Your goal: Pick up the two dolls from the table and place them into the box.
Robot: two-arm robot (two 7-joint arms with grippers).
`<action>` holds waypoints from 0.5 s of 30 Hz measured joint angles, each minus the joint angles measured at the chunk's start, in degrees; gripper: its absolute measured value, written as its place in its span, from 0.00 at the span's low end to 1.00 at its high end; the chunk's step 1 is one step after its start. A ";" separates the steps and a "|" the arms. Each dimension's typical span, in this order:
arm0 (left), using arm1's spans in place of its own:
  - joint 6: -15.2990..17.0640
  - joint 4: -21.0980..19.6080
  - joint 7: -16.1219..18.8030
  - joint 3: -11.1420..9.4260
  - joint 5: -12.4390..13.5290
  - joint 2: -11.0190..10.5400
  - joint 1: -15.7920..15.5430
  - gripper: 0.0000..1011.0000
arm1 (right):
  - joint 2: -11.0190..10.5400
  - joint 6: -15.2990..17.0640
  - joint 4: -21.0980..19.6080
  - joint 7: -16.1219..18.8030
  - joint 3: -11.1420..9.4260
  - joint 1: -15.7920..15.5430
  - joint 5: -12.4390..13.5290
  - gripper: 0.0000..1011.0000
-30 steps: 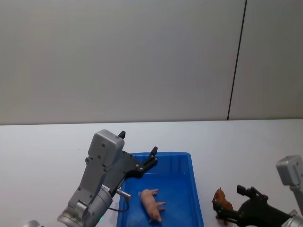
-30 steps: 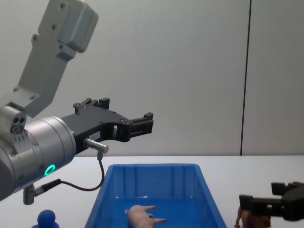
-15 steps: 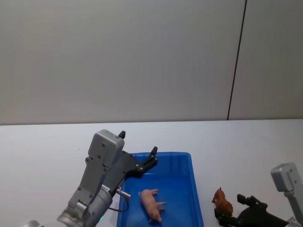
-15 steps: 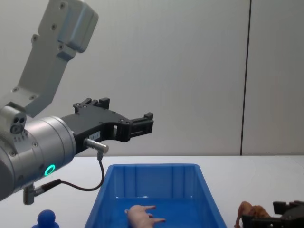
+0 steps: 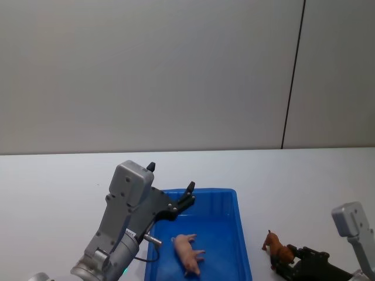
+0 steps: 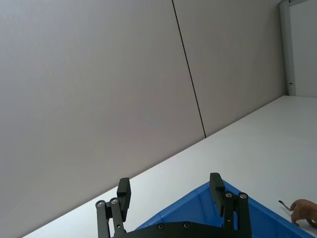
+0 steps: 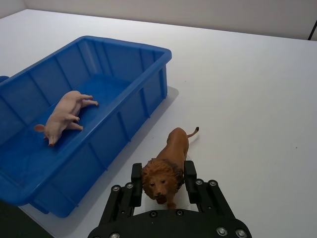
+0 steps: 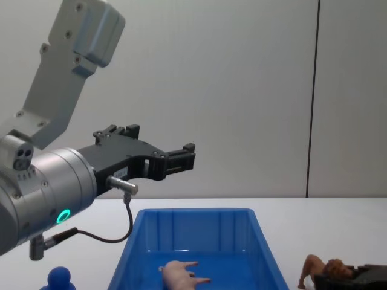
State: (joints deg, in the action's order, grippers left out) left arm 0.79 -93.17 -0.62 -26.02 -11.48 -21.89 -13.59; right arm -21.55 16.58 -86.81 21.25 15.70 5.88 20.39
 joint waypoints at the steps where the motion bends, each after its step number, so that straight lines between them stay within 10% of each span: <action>1: 0.00 0.00 0.00 0.00 0.00 0.00 0.00 0.99 | 0.03 -0.04 0.04 -0.04 0.01 0.04 -0.02 0.53; 15: 0.00 0.00 0.00 0.00 0.00 0.00 0.00 0.99 | 0.00 -3.25 -1.42 -0.52 -0.01 0.37 -1.07 0.44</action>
State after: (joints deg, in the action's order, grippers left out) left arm 0.80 -93.17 -0.62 -26.02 -11.48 -21.89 -13.59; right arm -21.55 13.32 -88.23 20.73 15.69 6.24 19.31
